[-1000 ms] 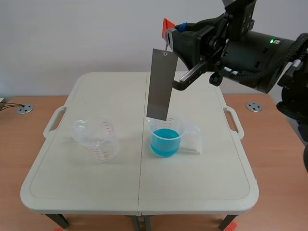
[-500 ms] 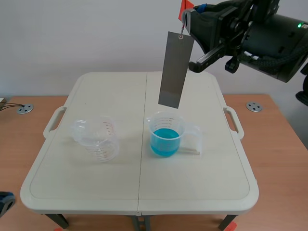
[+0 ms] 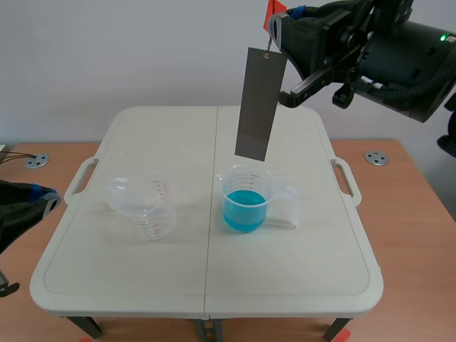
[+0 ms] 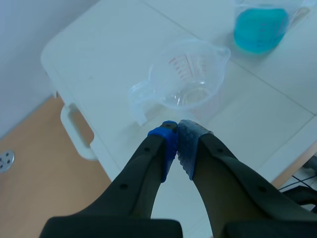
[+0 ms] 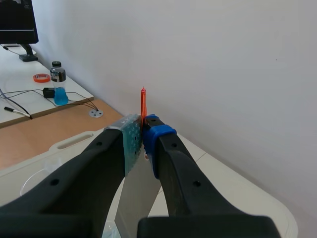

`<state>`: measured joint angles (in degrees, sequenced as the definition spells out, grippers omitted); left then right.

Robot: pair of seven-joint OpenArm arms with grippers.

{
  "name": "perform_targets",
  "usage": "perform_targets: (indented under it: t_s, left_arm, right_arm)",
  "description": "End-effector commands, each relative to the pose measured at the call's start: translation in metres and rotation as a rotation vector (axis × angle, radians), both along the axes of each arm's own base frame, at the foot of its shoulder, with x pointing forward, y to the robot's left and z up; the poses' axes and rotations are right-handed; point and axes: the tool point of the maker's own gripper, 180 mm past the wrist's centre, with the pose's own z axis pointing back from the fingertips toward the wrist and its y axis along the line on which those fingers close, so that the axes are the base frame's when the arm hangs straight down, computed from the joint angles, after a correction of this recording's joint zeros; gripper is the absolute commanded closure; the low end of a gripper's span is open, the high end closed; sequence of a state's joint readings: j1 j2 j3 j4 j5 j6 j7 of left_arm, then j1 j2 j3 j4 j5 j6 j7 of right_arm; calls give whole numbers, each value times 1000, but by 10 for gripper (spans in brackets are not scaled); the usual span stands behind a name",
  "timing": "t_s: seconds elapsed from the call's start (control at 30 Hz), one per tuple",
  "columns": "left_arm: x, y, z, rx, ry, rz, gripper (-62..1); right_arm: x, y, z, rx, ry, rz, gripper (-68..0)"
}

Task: Hold the metal plate by the orange handle, dip it into the blue solution, take it out and point at it, then put the plate back in the beaker on the left.
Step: 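Raise the plate and point at it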

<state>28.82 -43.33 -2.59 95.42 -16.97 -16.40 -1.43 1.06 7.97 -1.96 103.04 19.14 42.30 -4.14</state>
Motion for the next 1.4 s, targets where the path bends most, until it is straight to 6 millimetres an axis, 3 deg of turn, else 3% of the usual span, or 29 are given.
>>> perform_targets:
  t_s: [0.0,0.47,0.8,1.37]
  left_arm:
    - [6,-7,5,-18,-18,-11,-27]
    - [39,-80,13,-40,-34,-158,-27]
    - [78,-100,3,-62,-43,-158,-27]
    - [108,-128,-17,-68,12,-192,-27]
  right_arm:
    - [-3,1,17,23,-50,17,-15]
    - [-4,2,18,12,-50,16,-15]
    - [-4,2,17,9,-47,15,-15]
    - [-3,2,15,1,-39,13,-15]
